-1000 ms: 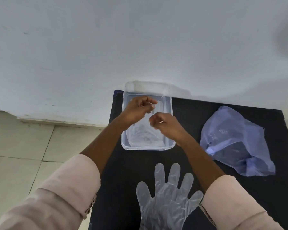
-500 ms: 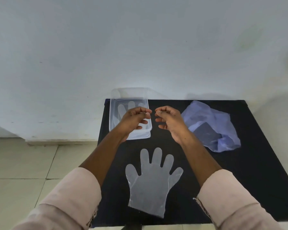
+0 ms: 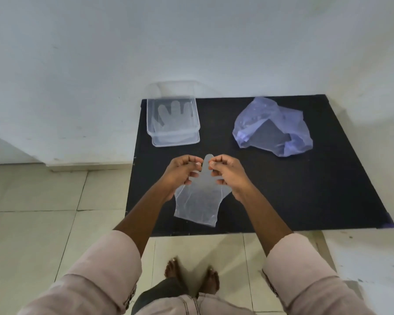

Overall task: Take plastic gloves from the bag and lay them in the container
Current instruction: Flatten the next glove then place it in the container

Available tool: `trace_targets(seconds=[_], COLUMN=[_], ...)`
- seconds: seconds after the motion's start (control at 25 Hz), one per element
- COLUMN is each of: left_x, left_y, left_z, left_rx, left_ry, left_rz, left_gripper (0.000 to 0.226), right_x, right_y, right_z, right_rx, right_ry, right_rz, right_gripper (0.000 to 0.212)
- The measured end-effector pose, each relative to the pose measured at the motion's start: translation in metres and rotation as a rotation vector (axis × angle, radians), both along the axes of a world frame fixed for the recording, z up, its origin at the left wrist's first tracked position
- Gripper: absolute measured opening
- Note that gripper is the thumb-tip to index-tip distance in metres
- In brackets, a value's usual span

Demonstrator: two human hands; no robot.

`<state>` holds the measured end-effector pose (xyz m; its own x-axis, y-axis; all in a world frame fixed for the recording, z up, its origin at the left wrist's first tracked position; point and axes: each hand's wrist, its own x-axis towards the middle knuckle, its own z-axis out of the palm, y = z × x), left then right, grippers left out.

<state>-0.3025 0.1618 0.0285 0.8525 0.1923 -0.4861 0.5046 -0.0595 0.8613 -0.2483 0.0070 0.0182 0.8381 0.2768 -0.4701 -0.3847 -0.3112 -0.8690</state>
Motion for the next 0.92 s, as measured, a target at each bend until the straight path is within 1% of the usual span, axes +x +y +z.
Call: trace_targets(seconds=[0.08,0.12,0.2,0.28,0.32,0.4,0.48,0.56,0.64,0.68,0.76,0.84,0.92], left_x=[-0.017,-0.027,-0.048,-0.065,-0.072,-0.081,-0.082,-0.082,-0.083,-0.084,-0.089,-0.095,-0.103], left_y=[0.004,0.008,0.016,0.023,0.026,0.028,0.03,0.031,0.034,0.035,0.036,0.032,0.025], left_z=[-0.021,-0.034,-0.059,-0.083,-0.092,-0.104,-0.109,-0.11,-0.112,-0.112,-0.114,-0.115,-0.115], left_rx=[0.024,0.037,0.037,0.023,0.018,0.008,0.002,-0.004,0.002,0.012,0.074,0.153,0.114], left_ry=[0.061,0.105,0.176,0.24,0.27,0.307,0.314,0.31,0.308,0.304,0.287,0.256,0.233], left_rz=[-0.014,-0.002,0.066,0.132,0.148,0.145,0.142,0.137,0.134,0.141,0.16,0.197,0.287], left_gripper=[0.017,0.016,0.015,0.016,0.017,0.017,0.018,0.017,0.017,0.016,0.014,0.013,0.019], right_x=[-0.021,-0.032,-0.05,-0.067,-0.075,-0.087,-0.092,-0.093,-0.093,-0.094,-0.096,-0.097,-0.098], right_y=[-0.002,-0.002,-0.007,-0.009,-0.008,-0.002,0.005,0.012,0.016,0.018,0.021,0.022,0.024], right_z=[-0.022,-0.036,-0.064,-0.083,-0.089,-0.095,-0.098,-0.103,-0.107,-0.106,-0.101,-0.095,-0.085], right_rx=[-0.068,-0.146,-0.384,-0.659,-0.76,-0.85,-0.853,-0.798,-0.691,-0.624,-0.416,-0.117,0.112], right_ry=[0.062,0.091,0.111,0.133,0.149,0.152,0.129,0.124,0.116,0.122,0.196,0.349,0.454], right_rz=[-0.011,-0.025,-0.044,-0.002,0.031,0.051,0.015,-0.048,-0.107,-0.15,-0.3,-0.47,-0.56], right_gripper=[0.012,0.012,0.016,0.025,0.031,0.04,0.043,0.038,0.02,0.019,0.021,0.015,0.011])
